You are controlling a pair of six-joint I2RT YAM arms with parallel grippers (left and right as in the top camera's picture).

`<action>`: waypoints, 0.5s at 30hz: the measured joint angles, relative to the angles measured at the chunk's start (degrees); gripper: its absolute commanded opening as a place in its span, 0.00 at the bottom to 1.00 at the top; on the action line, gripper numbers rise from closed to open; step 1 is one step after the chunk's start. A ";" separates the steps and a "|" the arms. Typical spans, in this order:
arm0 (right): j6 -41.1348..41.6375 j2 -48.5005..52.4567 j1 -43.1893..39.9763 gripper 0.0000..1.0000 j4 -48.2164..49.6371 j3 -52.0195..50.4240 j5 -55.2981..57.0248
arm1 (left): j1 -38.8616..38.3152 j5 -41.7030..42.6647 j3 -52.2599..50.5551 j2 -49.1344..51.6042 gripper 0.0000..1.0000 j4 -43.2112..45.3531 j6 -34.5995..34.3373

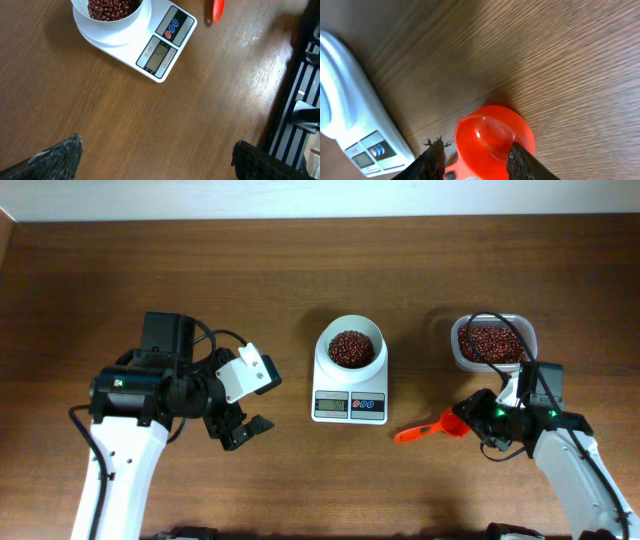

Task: Scoop and weigh 50g on scale
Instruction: 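Lower the red scoop and set it on the table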

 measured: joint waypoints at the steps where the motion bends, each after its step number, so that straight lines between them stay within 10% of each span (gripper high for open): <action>1: -0.02 0.00 0.00 0.43 0.00 0.02 0.42 | 0.00 0.00 0.00 0.00 0.99 0.00 0.00; 15: 0.24 0.00 0.00 0.43 5.62 0.00 -0.48 | 0.00 0.00 0.00 0.00 0.99 0.00 0.00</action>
